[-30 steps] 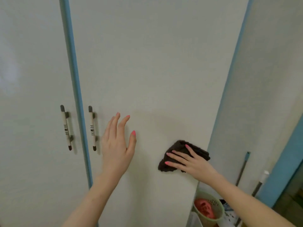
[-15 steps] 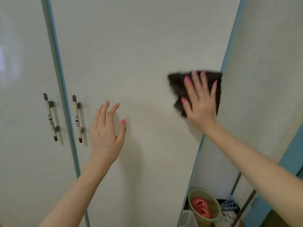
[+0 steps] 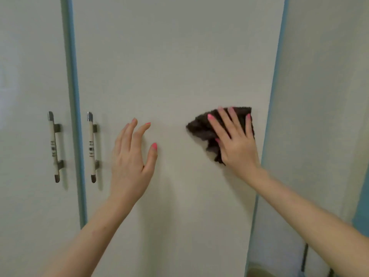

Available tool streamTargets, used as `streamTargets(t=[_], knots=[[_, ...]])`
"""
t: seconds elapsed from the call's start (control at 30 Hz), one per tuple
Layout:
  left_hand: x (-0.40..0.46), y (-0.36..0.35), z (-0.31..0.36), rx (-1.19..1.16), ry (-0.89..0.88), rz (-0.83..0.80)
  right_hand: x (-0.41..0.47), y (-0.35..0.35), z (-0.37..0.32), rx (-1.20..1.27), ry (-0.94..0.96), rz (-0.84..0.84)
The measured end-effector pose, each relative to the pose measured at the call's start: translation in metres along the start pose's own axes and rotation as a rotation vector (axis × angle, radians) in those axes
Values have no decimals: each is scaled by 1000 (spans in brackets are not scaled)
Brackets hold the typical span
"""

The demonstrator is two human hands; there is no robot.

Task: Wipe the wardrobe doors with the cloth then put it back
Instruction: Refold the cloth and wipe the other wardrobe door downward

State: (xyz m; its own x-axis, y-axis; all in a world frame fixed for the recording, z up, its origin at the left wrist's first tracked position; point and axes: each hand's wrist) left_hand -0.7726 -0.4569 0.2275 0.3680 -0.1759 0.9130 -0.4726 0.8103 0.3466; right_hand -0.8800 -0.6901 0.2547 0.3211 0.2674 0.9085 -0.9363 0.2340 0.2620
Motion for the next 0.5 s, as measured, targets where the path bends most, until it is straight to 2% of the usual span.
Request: streamTargets(t=[0.1, 0.17, 0.3, 0.4, 0.5], knots=[[3, -5, -7, -7, -37, 41, 56, 11, 16, 96, -175, 69], [5, -8, -13, -3, -53, 86, 58, 6, 16, 111, -175, 83], [1, -20, -24, 40, -114, 153, -13, -25, -20, 32, 0, 43], [-10, -29, -32, 56, -138, 184, -101, -50, -59, 20, 183, -87], [-16, -31, -37, 73, -130, 183, -136, -55, -63, 13, 279, -179]])
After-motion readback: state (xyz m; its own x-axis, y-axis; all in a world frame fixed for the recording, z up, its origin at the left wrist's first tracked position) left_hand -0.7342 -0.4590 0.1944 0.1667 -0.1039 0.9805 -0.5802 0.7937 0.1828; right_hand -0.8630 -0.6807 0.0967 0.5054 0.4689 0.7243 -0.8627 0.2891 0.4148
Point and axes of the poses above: each hand's wrist, its own x-axis towards the middle knuckle, its own y-axis out of the back of the hand, z = x × y, and after that the axes turned 14 degrees about x, right-handed
